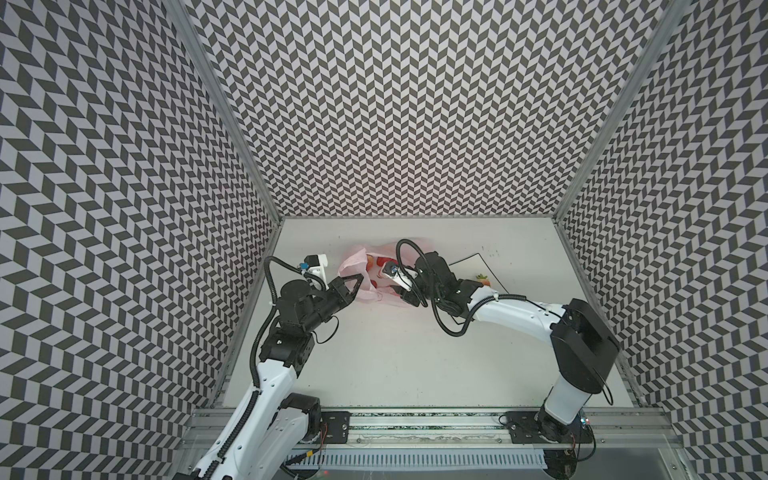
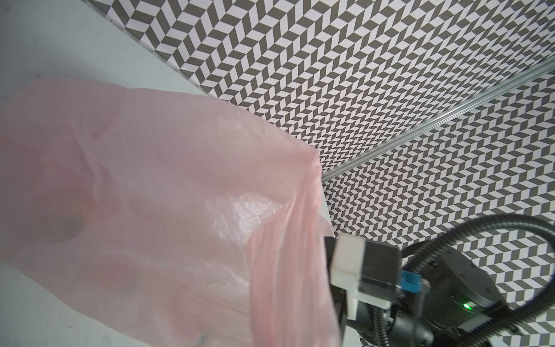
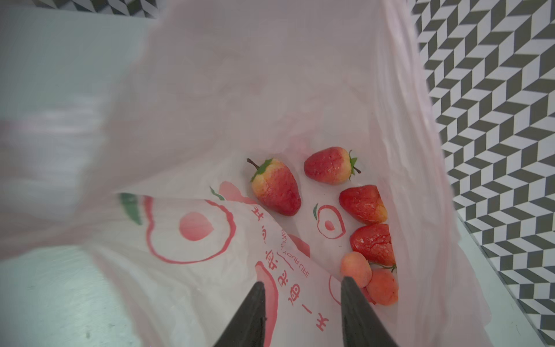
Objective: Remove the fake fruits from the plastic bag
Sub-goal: 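Move the open right gripper back into the bag mouth above the fruit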
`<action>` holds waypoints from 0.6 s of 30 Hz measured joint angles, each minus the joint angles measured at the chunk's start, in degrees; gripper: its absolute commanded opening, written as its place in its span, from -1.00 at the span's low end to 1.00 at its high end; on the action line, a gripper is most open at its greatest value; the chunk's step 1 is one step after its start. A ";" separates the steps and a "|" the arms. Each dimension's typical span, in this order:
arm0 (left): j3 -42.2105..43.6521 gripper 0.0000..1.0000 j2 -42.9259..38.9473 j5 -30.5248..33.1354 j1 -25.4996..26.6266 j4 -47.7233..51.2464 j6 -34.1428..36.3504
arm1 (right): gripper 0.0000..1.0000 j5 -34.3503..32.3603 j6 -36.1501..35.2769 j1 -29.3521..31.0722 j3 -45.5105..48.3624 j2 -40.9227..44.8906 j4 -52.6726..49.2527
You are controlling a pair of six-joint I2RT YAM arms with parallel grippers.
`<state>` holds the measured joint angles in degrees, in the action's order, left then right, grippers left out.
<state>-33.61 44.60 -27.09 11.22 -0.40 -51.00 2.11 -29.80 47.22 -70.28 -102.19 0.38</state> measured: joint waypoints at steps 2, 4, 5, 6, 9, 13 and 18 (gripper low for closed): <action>0.00 -1.00 -0.70 0.02 0.00 0.52 0.17 | -0.29 -2.27 -1.90 0.17 -1.20 -2.67 0.09; 0.00 -1.00 -1.20 0.00 0.00 1.20 0.31 | -0.31 -4.02 -3.28 0.24 -1.40 -4.55 0.28; 0.00 -1.00 -1.44 0.00 0.00 1.62 0.42 | -0.32 -4.63 -3.85 0.31 -1.40 -5.42 0.42; -0.02 -1.00 -1.60 0.00 0.00 2.05 0.48 | -0.32 -5.20 -4.31 0.35 -1.40 -6.19 0.70; -0.31 -1.00 -2.05 0.02 0.00 3.74 0.98 | -0.33 -6.80 -5.03 0.44 -1.40 -8.44 1.57; -2.64 -1.00 -3.06 0.68 0.00 7.69 2.58 | -0.33 -8.66 -4.46 0.57 -1.40 -10.73 1.79; -7.04 -1.00 -5.16 2.43 0.00 13.18 4.37 | -0.32 -9.18 -1.38 0.66 -1.55 -11.50 0.90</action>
<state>-40.64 39.44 -24.67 11.22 12.78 -46.63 -7.07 -31.18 47.88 -71.83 -113.69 1.28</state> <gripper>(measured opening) 0.047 0.338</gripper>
